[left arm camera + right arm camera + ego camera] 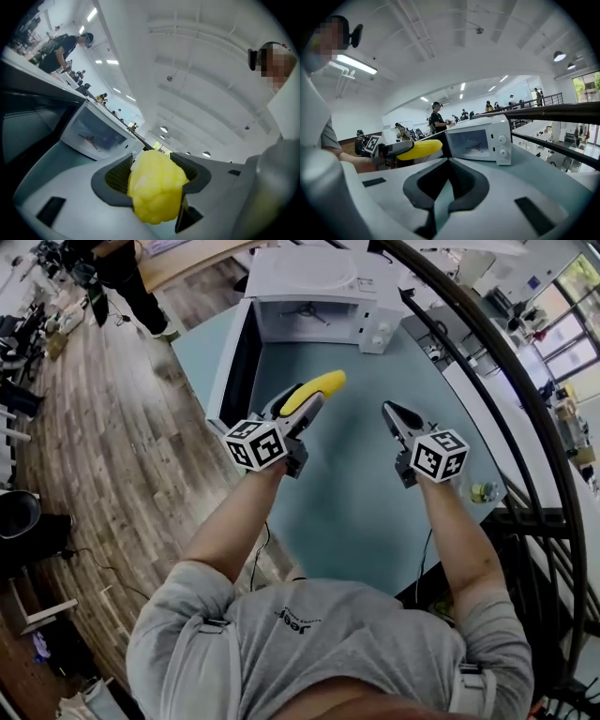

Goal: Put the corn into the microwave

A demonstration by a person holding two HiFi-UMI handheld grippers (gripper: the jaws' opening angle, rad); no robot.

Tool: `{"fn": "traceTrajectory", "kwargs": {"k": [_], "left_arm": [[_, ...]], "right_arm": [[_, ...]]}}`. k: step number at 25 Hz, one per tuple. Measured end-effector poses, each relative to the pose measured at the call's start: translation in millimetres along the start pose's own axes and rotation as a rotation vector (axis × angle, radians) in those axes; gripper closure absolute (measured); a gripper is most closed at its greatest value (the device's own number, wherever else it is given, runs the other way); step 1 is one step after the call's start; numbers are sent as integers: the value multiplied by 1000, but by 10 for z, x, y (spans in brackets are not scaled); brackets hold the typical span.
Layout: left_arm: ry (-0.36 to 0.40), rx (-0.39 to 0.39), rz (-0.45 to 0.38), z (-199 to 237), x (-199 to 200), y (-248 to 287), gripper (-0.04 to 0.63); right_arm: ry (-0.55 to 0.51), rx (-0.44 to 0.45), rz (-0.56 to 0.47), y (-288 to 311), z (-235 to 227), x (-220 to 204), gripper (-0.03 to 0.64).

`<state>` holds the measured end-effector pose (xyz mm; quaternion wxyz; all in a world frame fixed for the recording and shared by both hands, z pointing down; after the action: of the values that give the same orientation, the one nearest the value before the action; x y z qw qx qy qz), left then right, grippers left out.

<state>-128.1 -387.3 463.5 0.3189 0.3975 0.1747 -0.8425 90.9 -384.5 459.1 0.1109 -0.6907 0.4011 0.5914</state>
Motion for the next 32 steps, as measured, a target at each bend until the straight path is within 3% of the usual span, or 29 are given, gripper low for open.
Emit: {"fn": "traceTrajectory", "kwargs": {"k": [10, 22, 32], "left_arm": [[56, 75, -66, 773, 58, 665, 333], [197, 240, -75, 1667, 165, 1317, 333], [307, 385, -42, 2255, 331, 1775, 333]], "right_arm": [[-37, -12, 37, 696, -440, 124, 598], [-43, 41, 30, 1558, -807, 47, 598], [-14, 47, 25, 1833, -1125, -126, 598]]}}
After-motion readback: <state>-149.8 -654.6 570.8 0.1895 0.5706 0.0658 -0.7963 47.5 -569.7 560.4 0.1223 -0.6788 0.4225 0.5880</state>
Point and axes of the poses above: the fingertips, and each gripper's own axes: y forward along the fingers, z to its left, x out of its top, the point moved 4 cm from there along -y, backward along the fingers, and after that the axes turned 1 degree about -x, right-handed, at the moved point
